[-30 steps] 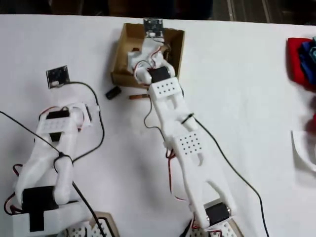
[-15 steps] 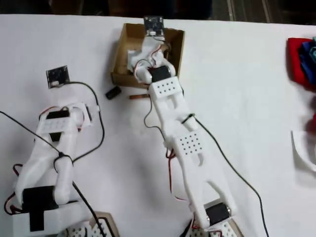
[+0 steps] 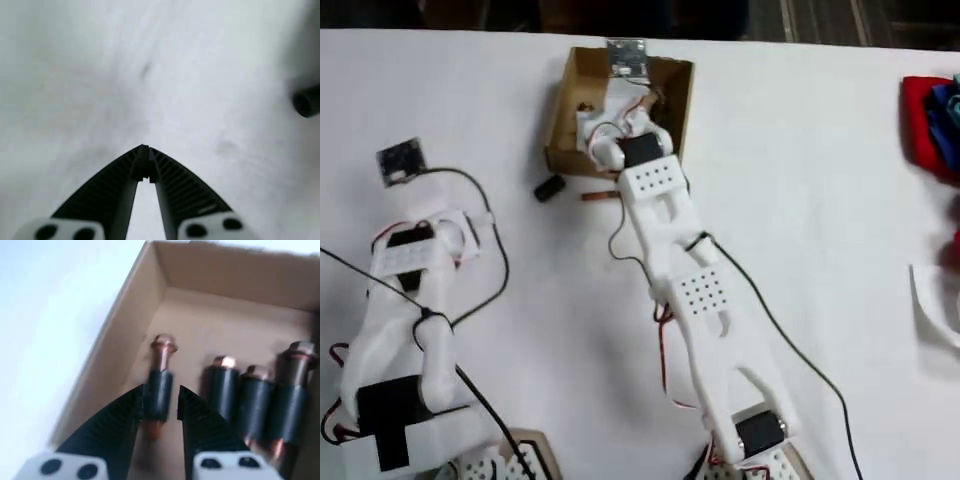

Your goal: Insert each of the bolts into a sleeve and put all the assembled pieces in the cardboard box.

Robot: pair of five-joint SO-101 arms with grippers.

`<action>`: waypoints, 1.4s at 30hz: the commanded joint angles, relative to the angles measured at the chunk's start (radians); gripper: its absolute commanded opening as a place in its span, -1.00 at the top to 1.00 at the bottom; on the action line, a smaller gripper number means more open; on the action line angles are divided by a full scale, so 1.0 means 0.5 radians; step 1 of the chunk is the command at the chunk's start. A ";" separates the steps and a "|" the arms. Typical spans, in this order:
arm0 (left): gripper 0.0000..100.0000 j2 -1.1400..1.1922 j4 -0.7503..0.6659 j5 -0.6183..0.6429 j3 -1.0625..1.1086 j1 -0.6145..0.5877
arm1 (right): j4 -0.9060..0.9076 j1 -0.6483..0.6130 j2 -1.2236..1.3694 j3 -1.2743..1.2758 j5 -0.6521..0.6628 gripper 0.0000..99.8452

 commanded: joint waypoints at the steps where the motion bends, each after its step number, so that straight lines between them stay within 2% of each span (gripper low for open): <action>1: 0.95 -0.025 -0.018 0.012 -0.094 -0.083 | 0.361 -0.051 -0.336 -0.107 -0.006 0.85; 7: 0.95 -0.025 -0.018 0.012 -0.140 -0.221 | 1.100 -0.235 -0.545 -0.095 -0.006 0.84; 10: 0.95 -0.025 -0.018 0.012 -0.176 -0.365 | 1.204 -0.385 -0.514 -0.092 -0.015 0.84; 14: 0.95 -0.025 -0.018 0.028 -0.210 -0.531 | 1.054 -0.520 -0.367 -0.101 -0.025 0.84; 17: 0.95 -0.025 -0.018 0.193 -0.198 -0.571 | 0.824 -0.557 -0.235 -0.107 -0.086 0.84; 20: 0.95 -0.025 -0.018 0.341 -0.192 -0.577 | 0.542 -0.557 -0.133 -0.110 -0.433 0.81; 22: 0.95 -0.025 -0.018 0.344 -0.192 -0.577 | 0.416 -0.539 -0.091 -0.110 -0.697 0.72; 24: 0.95 -0.025 -0.018 0.347 -0.192 -0.577 | 0.361 -0.517 -0.057 -0.110 -0.939 0.67; 28: 0.95 -0.025 -0.018 0.350 -0.192 -0.577 | 0.354 -0.465 -0.048 -0.092 -1.326 0.75; 32: 0.95 -0.025 -0.018 0.350 -0.192 -0.577 | 0.358 -0.410 -0.054 -0.092 -1.335 0.81; 42: 0.95 -0.025 -0.018 0.353 -0.192 -0.577 | 0.477 -0.318 -0.041 -0.089 -1.332 0.80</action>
